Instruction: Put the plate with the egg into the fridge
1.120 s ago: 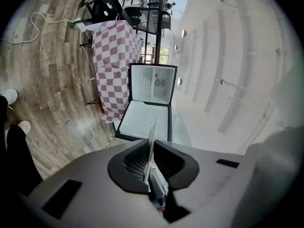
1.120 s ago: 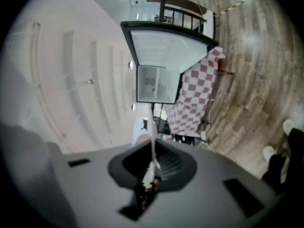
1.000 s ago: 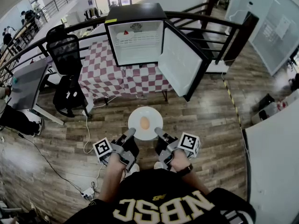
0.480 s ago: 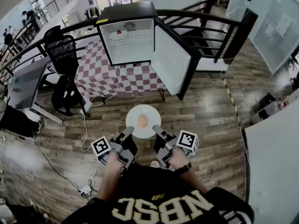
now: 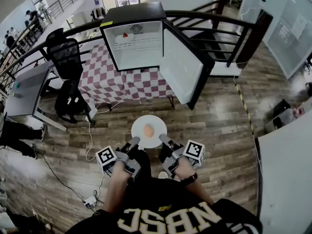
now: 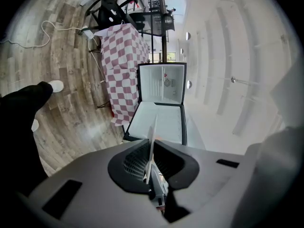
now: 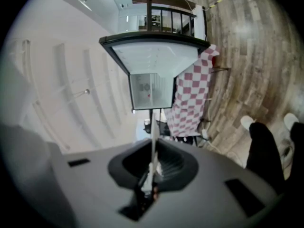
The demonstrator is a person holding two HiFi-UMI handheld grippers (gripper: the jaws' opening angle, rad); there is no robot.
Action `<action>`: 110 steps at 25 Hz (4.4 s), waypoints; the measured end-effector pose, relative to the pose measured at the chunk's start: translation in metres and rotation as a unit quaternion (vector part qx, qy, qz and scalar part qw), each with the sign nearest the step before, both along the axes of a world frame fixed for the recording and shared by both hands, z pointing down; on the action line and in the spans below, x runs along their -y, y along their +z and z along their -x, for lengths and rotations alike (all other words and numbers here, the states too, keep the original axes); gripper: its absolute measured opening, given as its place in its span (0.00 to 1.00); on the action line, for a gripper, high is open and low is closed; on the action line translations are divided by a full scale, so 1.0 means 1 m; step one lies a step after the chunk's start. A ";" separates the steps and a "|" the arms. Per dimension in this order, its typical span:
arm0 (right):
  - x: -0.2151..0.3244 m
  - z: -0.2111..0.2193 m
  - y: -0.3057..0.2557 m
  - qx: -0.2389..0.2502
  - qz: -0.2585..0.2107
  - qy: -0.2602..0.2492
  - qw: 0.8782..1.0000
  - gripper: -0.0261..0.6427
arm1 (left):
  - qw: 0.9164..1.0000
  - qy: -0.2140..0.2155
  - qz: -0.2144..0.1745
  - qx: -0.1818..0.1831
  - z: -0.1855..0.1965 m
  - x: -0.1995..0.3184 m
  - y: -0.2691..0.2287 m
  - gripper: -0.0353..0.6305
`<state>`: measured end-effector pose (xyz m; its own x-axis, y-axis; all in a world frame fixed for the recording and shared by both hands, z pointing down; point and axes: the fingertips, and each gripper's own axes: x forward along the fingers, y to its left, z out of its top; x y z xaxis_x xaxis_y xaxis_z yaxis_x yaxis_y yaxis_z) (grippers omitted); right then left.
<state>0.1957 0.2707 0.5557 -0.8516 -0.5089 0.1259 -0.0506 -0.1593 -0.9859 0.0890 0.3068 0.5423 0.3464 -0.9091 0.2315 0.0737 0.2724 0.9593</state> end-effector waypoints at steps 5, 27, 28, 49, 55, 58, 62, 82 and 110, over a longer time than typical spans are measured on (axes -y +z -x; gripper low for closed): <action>0.037 0.012 0.027 -0.008 0.002 0.043 0.999 0.08 | 1.000 0.021 0.021 -0.005 0.017 0.041 0.023 0.11; 0.288 0.176 0.025 -0.069 -0.009 0.086 0.994 0.08 | 0.995 0.095 -0.028 -0.022 0.180 0.304 0.023 0.11; 0.298 0.180 0.023 -0.070 -0.013 0.095 0.993 0.08 | 0.994 0.100 -0.035 -0.023 0.184 0.315 0.021 0.11; 0.455 0.177 0.001 -0.153 -0.106 0.194 0.963 0.09 | 0.991 0.110 -0.057 -0.059 0.184 0.484 0.013 0.11; 0.500 0.179 0.005 -0.160 -0.115 0.196 0.961 0.09 | 0.991 0.105 -0.065 -0.043 0.185 0.529 0.012 0.11; 0.518 0.179 0.007 -0.171 -0.115 0.197 0.959 0.10 | 0.992 0.102 -0.059 -0.042 0.185 0.547 0.015 0.11; 0.535 0.180 0.012 -0.173 -0.114 0.198 0.958 0.10 | 0.994 0.091 -0.048 -0.048 0.186 0.564 0.024 0.11; 0.586 0.185 0.022 -0.188 -0.103 0.211 0.954 0.10 | 0.996 0.066 -0.018 -0.057 0.192 0.606 0.034 0.12; 0.575 0.184 0.013 -0.157 -0.139 0.203 0.956 0.29 | 0.995 0.059 -0.054 -0.061 0.193 0.589 0.019 0.38</action>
<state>0.0115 -0.3040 0.5688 -0.5191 -0.8405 0.1551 -0.3416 0.0376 -0.9391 -0.1043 -0.2825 0.5611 0.4716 -0.8776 0.0854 0.1644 0.1826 0.9693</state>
